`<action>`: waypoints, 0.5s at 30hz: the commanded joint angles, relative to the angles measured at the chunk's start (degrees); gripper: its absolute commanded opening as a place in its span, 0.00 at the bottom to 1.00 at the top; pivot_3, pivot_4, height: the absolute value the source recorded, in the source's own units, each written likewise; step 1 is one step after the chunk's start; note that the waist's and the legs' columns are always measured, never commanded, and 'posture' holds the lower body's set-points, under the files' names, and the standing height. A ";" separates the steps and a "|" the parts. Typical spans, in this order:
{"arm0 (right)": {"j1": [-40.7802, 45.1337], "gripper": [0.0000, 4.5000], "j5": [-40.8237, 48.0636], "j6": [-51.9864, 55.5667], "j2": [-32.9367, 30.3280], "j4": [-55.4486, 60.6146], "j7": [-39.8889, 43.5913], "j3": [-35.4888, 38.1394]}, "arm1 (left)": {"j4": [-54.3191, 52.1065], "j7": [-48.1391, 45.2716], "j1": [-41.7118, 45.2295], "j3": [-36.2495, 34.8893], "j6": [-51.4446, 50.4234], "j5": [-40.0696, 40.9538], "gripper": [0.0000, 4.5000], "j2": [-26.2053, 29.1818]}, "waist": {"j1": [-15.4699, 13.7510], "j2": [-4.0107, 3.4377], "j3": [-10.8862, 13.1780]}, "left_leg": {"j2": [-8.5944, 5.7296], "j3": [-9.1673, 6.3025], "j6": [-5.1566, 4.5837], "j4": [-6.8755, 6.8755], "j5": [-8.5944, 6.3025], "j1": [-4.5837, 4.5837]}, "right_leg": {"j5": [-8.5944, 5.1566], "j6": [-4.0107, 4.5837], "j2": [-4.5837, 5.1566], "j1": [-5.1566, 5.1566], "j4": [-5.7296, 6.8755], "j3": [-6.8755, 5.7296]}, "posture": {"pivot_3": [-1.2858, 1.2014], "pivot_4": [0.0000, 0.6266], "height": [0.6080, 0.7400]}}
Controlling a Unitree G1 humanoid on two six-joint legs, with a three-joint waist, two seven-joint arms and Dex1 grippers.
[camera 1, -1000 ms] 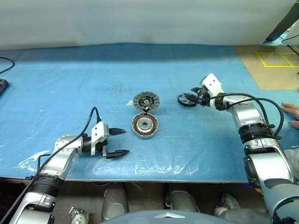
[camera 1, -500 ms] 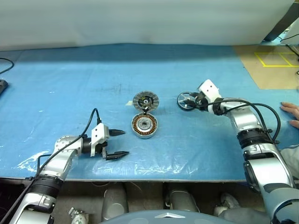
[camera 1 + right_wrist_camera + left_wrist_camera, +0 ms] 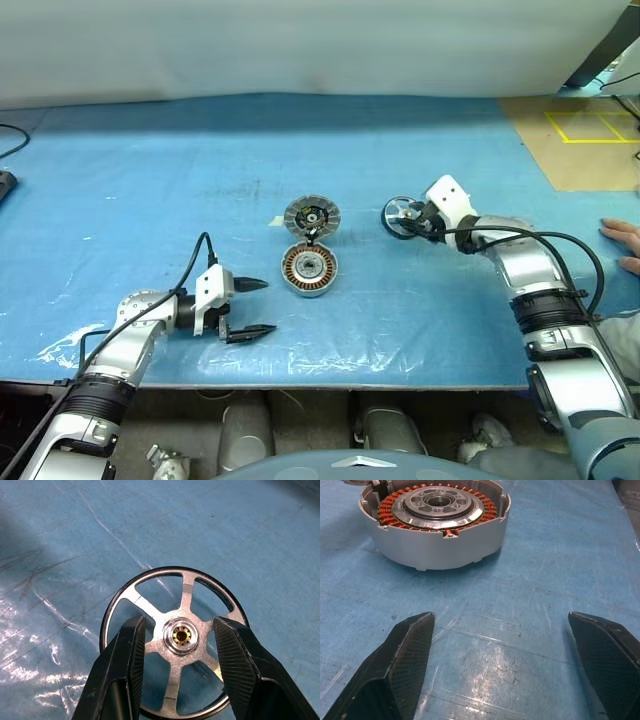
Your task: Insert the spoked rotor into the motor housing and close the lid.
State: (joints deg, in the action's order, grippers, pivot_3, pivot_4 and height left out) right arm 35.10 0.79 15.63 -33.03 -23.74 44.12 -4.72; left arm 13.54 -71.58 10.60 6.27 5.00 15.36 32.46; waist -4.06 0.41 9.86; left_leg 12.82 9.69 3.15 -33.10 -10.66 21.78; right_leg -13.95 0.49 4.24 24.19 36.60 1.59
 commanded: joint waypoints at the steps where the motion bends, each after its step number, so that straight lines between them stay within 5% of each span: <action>1: -0.39 0.49 0.05 1.11 -0.85 2.73 -1.57 1.66 | -0.57 -0.32 -0.59 0.02 0.13 -0.17 1.00 0.69 | 0.01 0.00 0.00 | 0.00 0.00 0.00 0.00 0.00 0.00 | 0.00 0.00 0.00 0.00 0.00 0.00 | 0.52 0.24 1.00; 15: 0.19 0.49 3.72 6.12 1.80 2.73 -4.03 4.29 | -0.45 -0.56 -0.51 -0.06 0.05 -0.28 1.00 1.07 | 0.03 0.00 0.00 | 0.00 0.02 0.01 0.04 0.00 -0.01 | 0.00 0.00 0.00 0.00 -0.04 0.02 | 0.52 0.24 1.00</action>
State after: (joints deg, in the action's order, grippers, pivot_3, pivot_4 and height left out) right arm 34.69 3.31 21.20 -31.24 -22.17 40.48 -2.03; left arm 13.43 -71.89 10.60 6.28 4.96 15.31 32.69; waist -4.02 0.41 9.86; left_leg 12.82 9.71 3.16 -33.05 -10.66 21.77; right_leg -13.95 0.49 4.24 24.19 36.56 1.61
